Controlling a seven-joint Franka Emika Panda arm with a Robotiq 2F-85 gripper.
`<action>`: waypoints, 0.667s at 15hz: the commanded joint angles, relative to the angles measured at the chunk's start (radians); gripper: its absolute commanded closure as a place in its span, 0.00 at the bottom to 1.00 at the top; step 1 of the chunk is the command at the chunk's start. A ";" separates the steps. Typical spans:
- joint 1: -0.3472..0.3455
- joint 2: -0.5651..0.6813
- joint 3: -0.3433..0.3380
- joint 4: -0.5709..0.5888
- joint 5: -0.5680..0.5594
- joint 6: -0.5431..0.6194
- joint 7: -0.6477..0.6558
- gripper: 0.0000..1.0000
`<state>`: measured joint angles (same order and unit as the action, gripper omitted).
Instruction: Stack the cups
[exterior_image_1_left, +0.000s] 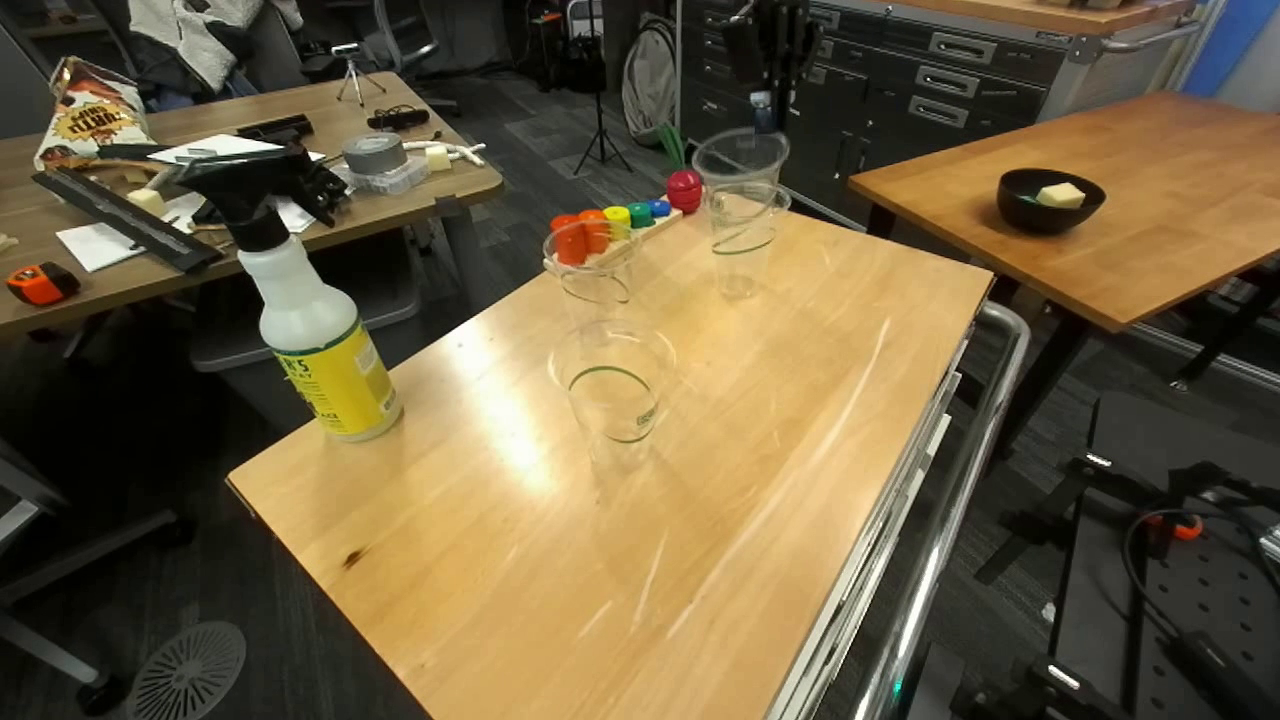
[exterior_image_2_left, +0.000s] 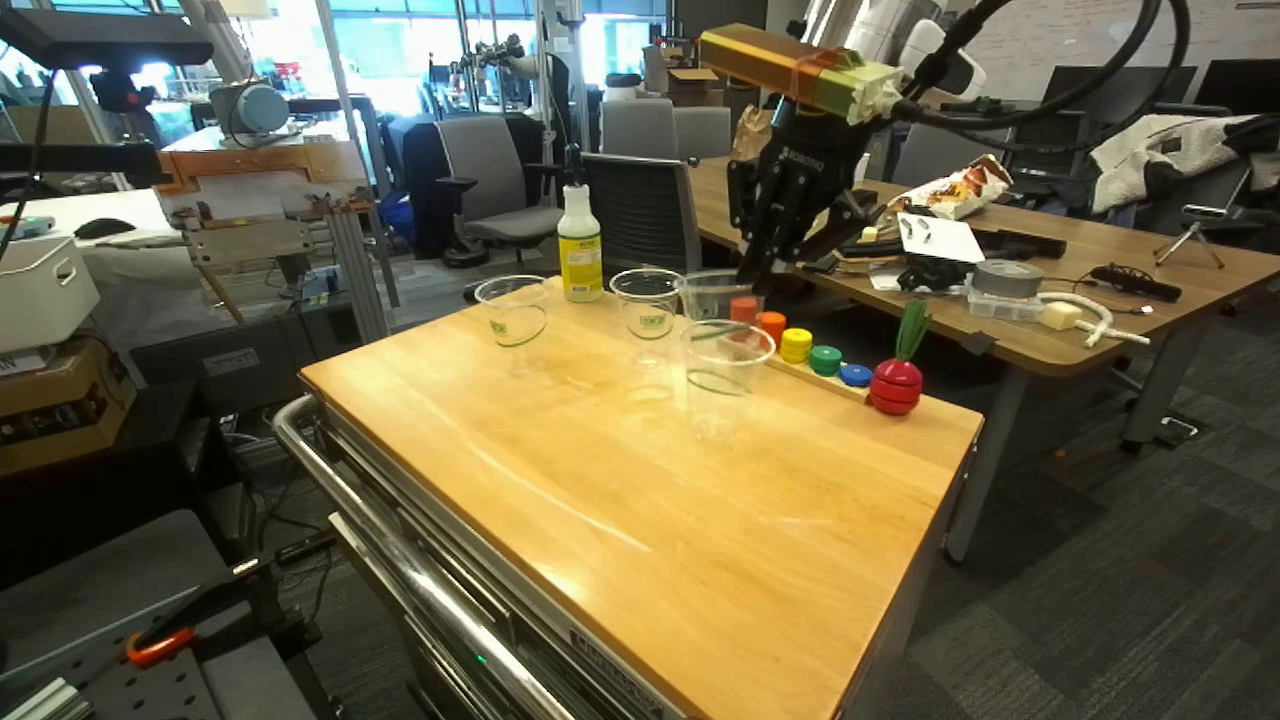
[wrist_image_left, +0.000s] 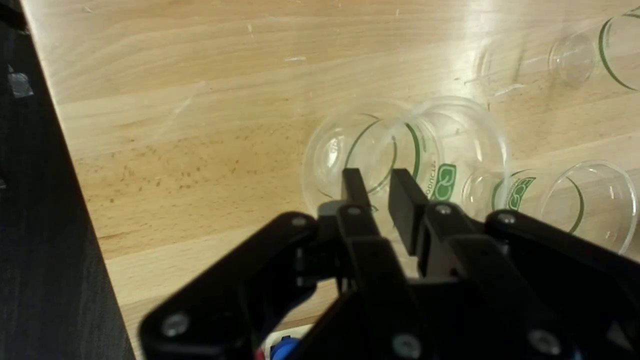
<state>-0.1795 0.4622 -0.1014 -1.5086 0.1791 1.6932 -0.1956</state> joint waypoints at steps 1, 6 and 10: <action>-0.021 0.004 0.017 0.026 0.006 -0.009 -0.034 0.48; -0.013 0.001 0.008 0.010 -0.026 0.044 -0.043 0.10; -0.007 0.022 0.002 0.000 -0.043 0.140 0.017 0.00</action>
<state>-0.1845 0.4676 -0.1024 -1.5130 0.1495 1.7773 -0.2205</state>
